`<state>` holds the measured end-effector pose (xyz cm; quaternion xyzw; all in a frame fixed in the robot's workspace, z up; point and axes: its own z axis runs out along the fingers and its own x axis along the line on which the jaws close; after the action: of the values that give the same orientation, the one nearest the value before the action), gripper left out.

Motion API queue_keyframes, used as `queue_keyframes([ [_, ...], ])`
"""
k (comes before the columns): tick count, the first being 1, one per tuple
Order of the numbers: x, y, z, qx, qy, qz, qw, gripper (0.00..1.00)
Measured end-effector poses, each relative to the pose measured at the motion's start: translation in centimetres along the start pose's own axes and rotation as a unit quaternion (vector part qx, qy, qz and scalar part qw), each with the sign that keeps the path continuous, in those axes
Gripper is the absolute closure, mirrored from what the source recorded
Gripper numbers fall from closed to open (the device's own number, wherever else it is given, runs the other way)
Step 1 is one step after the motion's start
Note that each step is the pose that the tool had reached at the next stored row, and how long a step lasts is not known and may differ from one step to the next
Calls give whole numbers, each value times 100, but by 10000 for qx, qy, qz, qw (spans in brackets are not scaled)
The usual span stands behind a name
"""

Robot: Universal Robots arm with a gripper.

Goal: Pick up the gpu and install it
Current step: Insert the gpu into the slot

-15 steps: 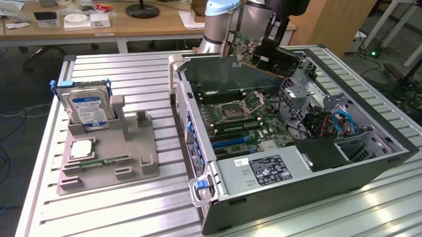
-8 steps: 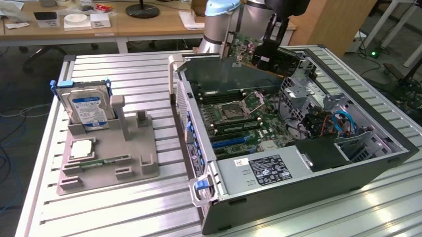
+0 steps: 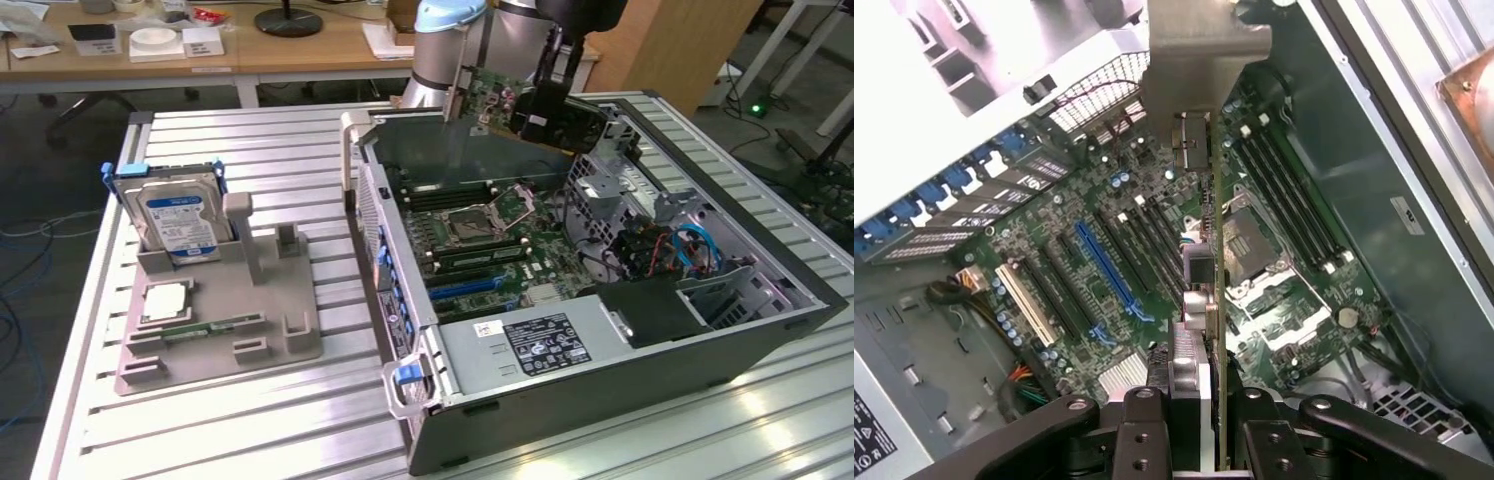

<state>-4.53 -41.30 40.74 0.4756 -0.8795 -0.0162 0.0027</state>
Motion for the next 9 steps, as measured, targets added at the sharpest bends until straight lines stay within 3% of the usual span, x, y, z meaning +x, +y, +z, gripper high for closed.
queue_keyframes([
  [9, 0, 0, 0, -4, 12, -365, 9993, 71],
])
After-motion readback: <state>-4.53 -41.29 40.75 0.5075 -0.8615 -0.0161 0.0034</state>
